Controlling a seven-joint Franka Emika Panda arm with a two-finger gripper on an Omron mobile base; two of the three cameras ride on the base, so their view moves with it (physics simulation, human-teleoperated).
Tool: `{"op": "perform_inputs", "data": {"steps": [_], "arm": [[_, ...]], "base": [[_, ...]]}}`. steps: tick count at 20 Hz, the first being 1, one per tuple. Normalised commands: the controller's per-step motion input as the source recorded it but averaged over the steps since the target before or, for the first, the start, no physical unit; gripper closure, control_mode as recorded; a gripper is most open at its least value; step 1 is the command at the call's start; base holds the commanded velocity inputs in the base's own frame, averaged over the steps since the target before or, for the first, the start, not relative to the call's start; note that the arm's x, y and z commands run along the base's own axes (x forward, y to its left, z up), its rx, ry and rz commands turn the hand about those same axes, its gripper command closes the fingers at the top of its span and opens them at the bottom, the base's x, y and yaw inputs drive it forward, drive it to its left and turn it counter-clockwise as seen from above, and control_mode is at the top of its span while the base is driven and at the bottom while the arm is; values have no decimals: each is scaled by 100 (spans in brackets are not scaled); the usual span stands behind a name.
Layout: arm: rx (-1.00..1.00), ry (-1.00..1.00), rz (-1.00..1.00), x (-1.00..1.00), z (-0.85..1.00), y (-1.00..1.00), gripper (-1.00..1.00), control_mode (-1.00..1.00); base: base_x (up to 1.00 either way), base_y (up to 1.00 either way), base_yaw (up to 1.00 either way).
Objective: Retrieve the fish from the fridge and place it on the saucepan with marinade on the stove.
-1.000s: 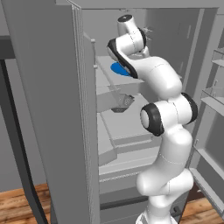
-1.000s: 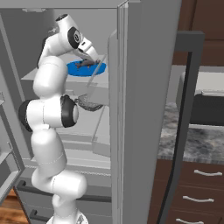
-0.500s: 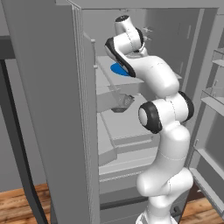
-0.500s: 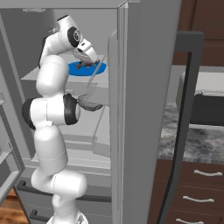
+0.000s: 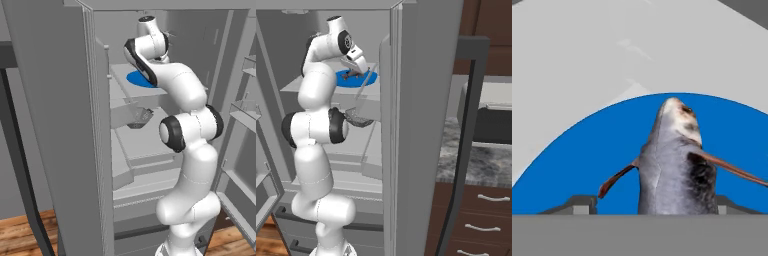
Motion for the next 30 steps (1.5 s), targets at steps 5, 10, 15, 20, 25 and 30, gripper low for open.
{"op": "perform_inputs", "data": {"steps": [5, 10, 15, 20, 25, 30], "arm": [[4, -13, 0, 3, -16, 0, 100, -100], [0, -8, 8, 12, 0, 1, 100, -100], [-1, 0, 10, 0, 9, 1, 100, -100], [-7, 0, 16, -28, 14, 1, 100, -100], [-7, 0, 23, -87, -9, 1, 100, -100], [-3, -1, 19, -100, -2, 0, 100, -100]], "base": [[0, 0, 0], [0, 0, 0], [0, 0, 0], [0, 0, 0], [0, 0, 0], [0, 0, 0]]}}
